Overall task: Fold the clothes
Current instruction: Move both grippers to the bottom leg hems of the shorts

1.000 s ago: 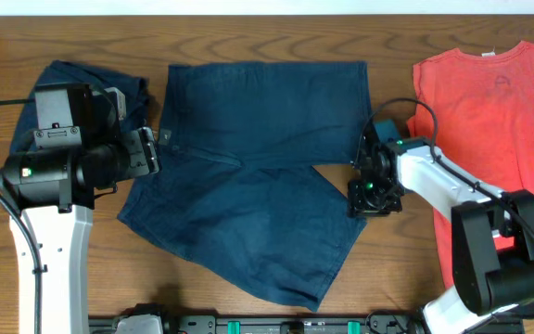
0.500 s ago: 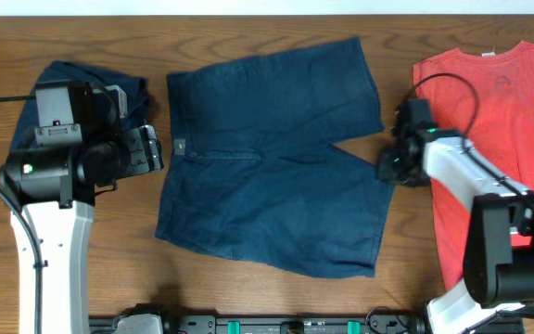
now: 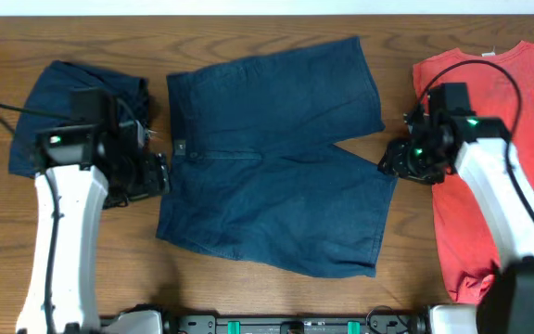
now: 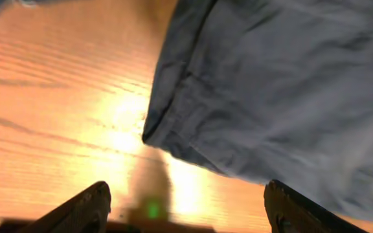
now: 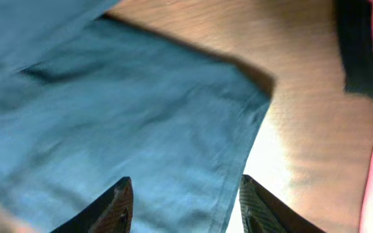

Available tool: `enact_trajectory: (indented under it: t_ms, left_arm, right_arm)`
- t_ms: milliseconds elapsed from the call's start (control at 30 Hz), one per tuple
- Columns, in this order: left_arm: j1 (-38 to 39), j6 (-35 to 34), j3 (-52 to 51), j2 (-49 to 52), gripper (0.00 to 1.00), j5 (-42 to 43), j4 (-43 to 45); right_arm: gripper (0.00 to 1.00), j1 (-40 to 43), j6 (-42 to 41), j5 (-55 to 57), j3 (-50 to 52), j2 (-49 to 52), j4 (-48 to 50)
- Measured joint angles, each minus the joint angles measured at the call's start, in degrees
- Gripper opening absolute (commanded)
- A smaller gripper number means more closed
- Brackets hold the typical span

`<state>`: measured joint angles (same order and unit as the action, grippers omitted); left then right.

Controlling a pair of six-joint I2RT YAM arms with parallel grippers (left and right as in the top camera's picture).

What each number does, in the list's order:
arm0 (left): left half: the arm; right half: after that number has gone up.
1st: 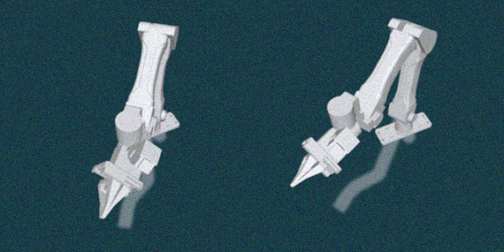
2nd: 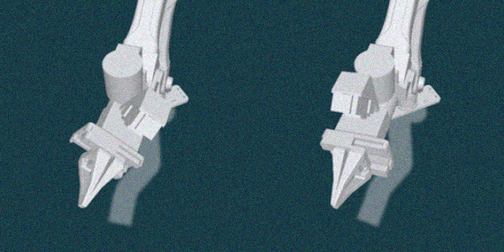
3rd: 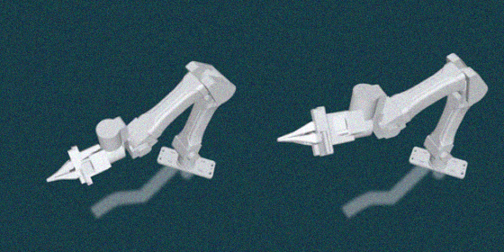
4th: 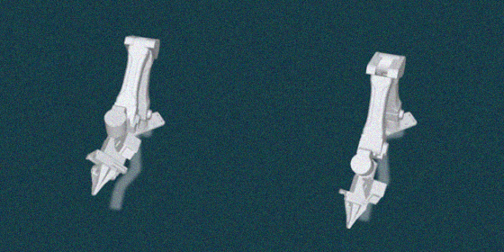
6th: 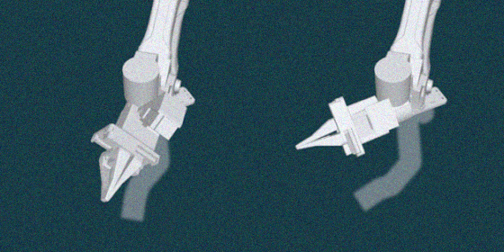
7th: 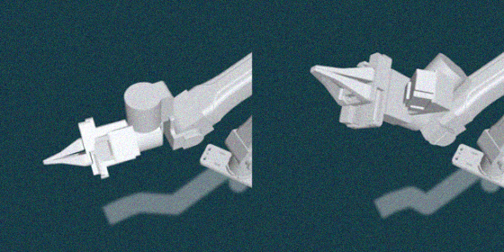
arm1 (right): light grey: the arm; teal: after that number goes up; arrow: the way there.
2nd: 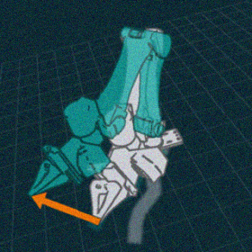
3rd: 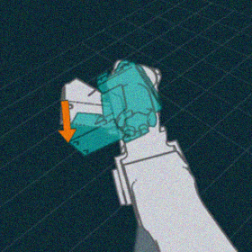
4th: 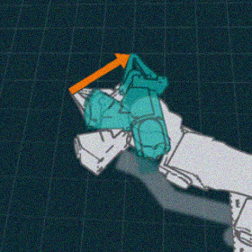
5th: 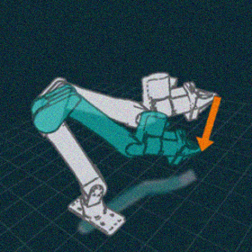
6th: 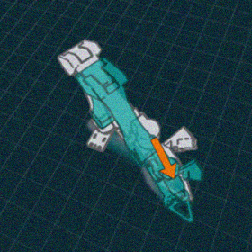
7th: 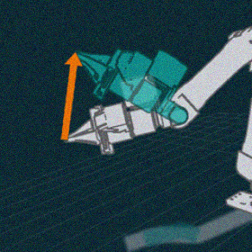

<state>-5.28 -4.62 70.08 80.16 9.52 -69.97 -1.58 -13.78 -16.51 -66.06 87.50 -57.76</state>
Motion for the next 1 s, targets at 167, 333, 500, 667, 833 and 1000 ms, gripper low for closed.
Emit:
enact_trajectory:
  t_ms: [167, 333, 500, 667, 833, 1000]
  left_arm:
    - [-1.2, -4.2, -9.5, 5.6, 0.68, -1.0, 6.6]
    - [-2.6, -7.4, -16.3, 12.4, 0.57, -0.7, 11.9]
    - [-2.8, -8.6, -19.3, 17.7, 0.39, 1.6, 16.3]
    - [-2.9, -9.1, -19.6, 20.2, 0.07, 3.8, 16.9]
    - [-2.9, -8.9, -19.6, 20.2, 0.06, 4.6, 17.0]
    - [-2.9, -8.9, -19.6, 20.2, 0.06, 4.7, 16.9]
  right_arm:
    - [0.51, 0.0, -0.3, -2.0, -0.5, -2.2, -8.1]
    - [0.5, 0.0, -0.3, -2.4, 1.7, -2.1, -9.3]
    - [0.5, -0.2, -1.1, -2.8, 6.4, -2.1, -7.8]
    - [0.49, -0.3, -2.6, -3.0, 11.3, -2.1, -6.6]
    - [0.46, -1.4, -4.0, -4.2, 17.0, -2.1, -3.7]
    - [0.48, -4.0, -6.7, -6.2, 23.1, -2.1, -0.2]
